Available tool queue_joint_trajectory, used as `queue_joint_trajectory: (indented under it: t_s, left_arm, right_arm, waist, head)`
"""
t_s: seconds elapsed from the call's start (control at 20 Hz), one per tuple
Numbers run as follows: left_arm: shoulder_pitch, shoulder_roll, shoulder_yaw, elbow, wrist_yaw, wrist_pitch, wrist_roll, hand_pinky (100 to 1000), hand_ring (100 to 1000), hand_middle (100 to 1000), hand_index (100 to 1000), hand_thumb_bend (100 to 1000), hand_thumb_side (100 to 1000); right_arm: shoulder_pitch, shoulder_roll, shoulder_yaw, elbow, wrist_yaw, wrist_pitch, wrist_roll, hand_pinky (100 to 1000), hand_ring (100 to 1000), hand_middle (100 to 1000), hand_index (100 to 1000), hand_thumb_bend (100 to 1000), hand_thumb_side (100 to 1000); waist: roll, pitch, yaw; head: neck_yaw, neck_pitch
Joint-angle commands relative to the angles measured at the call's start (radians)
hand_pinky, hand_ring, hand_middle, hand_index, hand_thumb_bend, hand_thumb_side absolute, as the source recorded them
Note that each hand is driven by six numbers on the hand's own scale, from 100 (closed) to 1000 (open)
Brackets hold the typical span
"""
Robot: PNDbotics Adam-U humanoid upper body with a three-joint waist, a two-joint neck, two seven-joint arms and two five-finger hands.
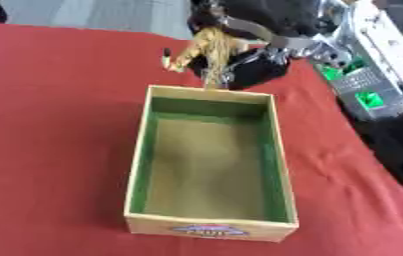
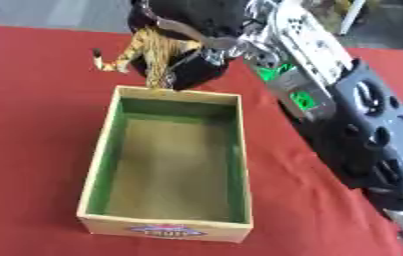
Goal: Pick up objects on the table and place them in the box.
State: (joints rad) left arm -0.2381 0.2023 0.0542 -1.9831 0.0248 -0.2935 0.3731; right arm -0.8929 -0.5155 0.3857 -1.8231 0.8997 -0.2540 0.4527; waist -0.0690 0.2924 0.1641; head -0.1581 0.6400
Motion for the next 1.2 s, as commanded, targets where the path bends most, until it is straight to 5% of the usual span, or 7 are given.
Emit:
queue_joint_trajectory:
  t_s: [0.05,0.8,1.15,1.2]
  left_arm:
    - [-0.008,0.010,0.003,-0.017,0.002,-0.001,-0.007,521,500,533,689,100,752]
    - [-0.009,0.002,-0.002,-0.017,-0.004,0.003,-0.018,519,499,532,688,100,757]
    - [-0.010,0.000,-0.003,-0.017,-0.004,0.004,-0.020,519,499,531,687,100,758]
    - [-0.010,0.000,-0.003,-0.017,-0.004,0.004,-0.020,520,499,531,687,100,758]
  right_arm:
    - [0.007,0.016,0.004,-0.013,0.042,-0.006,0.007,750,608,252,160,100,270]
    - [0.093,0.095,0.050,0.103,0.107,-0.026,0.021,761,608,281,198,100,248]
    - [0.117,0.106,0.074,0.178,0.119,-0.041,0.038,780,644,425,388,100,236]
    - [0.119,0.108,0.077,0.189,0.118,-0.046,0.043,792,673,503,465,100,229]
  waist:
    - [0.009,-0.014,-0.001]
    - [0.010,0.007,0.001]
    - [0.009,0.010,0.003]
    - [0.009,0.010,0.003]
  head:
    - [0.003,0.007]
    - [0.006,0.008]
    - [0.003,0.009]
    - [0.002,0.009]
